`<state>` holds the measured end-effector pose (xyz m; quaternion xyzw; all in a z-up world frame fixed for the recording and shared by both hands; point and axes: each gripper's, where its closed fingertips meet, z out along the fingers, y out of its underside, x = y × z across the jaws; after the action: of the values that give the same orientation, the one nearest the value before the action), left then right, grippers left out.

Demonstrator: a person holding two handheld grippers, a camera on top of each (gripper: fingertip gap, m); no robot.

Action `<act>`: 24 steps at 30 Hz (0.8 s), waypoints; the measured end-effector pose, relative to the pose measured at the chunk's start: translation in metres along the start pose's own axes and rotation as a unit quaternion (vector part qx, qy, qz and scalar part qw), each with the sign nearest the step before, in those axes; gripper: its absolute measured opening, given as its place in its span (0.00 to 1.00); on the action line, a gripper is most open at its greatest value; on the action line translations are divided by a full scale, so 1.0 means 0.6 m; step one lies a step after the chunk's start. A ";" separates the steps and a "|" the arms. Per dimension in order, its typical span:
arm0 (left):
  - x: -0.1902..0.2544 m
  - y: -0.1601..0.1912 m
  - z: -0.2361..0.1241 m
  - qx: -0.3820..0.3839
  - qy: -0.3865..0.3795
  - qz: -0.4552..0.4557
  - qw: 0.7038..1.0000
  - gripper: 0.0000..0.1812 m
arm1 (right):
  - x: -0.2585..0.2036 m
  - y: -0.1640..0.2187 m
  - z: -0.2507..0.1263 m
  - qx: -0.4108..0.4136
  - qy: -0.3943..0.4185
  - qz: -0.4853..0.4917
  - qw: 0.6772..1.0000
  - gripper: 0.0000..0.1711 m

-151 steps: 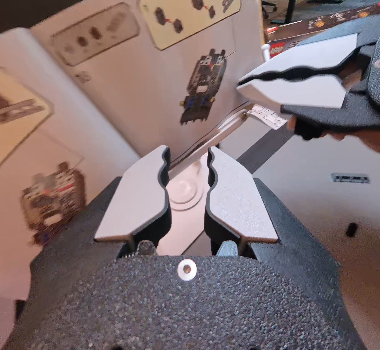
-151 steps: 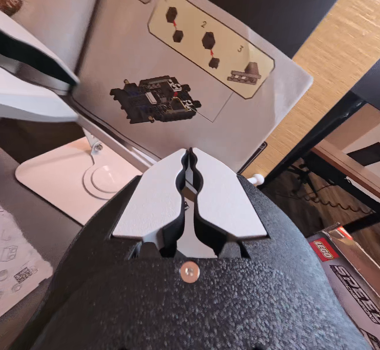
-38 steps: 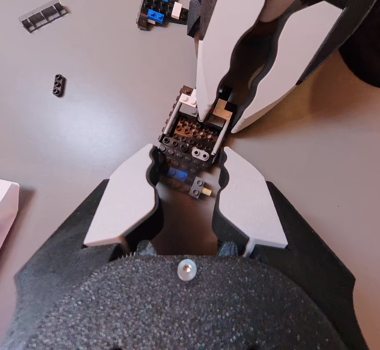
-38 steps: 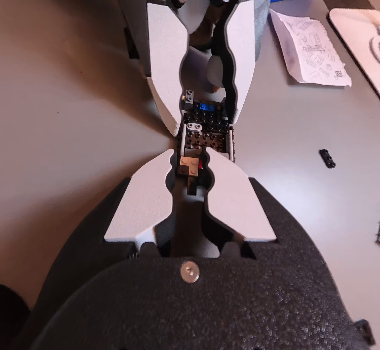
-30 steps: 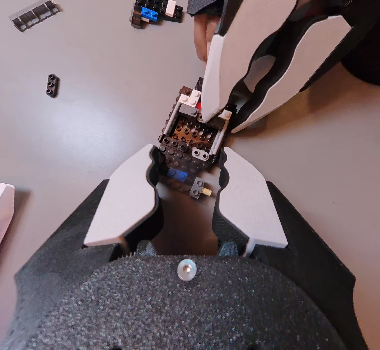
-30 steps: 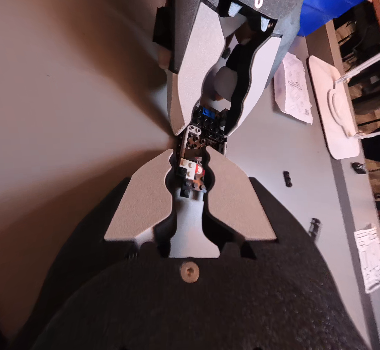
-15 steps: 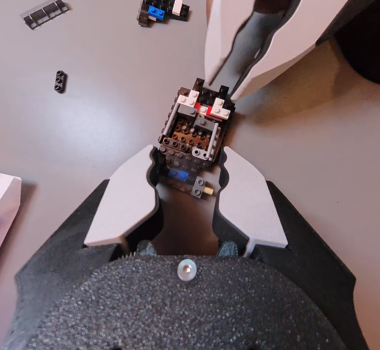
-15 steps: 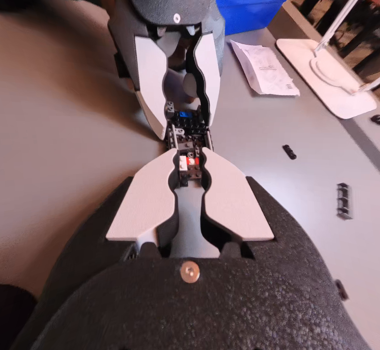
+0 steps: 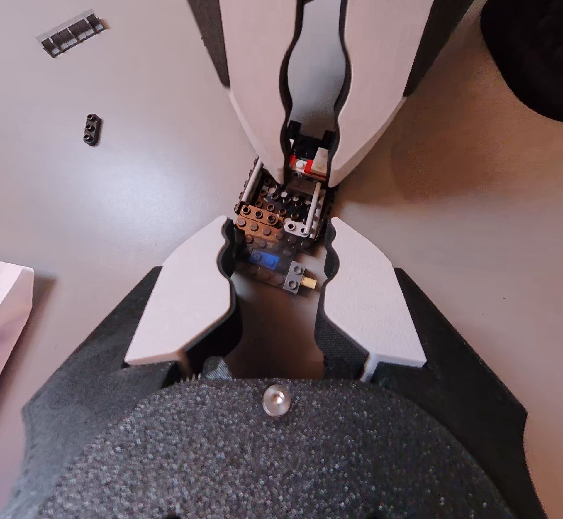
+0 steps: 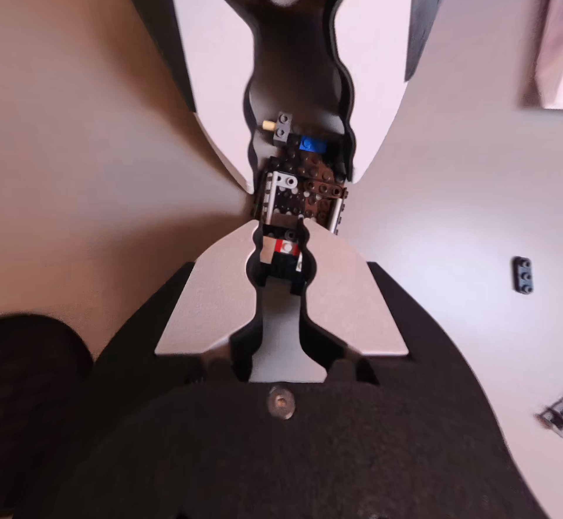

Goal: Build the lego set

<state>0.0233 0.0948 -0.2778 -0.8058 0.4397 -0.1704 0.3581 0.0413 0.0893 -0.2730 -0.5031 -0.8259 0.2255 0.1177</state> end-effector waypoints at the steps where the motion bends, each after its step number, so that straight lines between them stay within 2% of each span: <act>1: 0.001 0.000 0.000 0.001 0.002 0.002 1.000 0.31 | 0.002 0.002 0.006 -0.011 -0.008 0.001 1.000 0.13; 7: 0.001 0.000 -0.001 0.002 0.004 0.004 1.000 0.32 | -0.002 -0.004 0.009 -0.020 -0.066 0.000 0.998 0.13; 9: 0.001 0.001 -0.002 0.003 0.005 0.002 1.000 0.32 | 0.001 -0.005 0.005 -0.002 -0.049 -0.006 0.999 0.12; 13: -0.006 -0.011 -0.014 0.028 0.006 0.000 1.000 0.38 | 0.016 -0.034 -0.040 0.103 0.031 0.017 0.994 0.12; 15: -0.005 -0.050 -0.040 0.091 0.018 -0.015 0.996 0.35 | 0.023 -0.044 -0.069 0.144 0.097 0.017 0.985 0.12; 18: 0.008 -0.107 -0.089 0.186 0.059 -0.041 0.980 0.22 | 0.016 -0.058 -0.106 0.192 0.163 0.020 0.968 0.12; 24: 0.050 -0.131 -0.123 0.207 0.098 -0.042 0.973 0.14 | -0.021 -0.086 -0.134 0.222 0.212 -0.014 0.952 0.12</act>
<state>0.0425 0.0663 -0.1714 -0.7116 0.3936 -0.3510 0.4642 0.0409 0.0783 -0.1775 -0.4893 -0.7178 0.2894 0.4021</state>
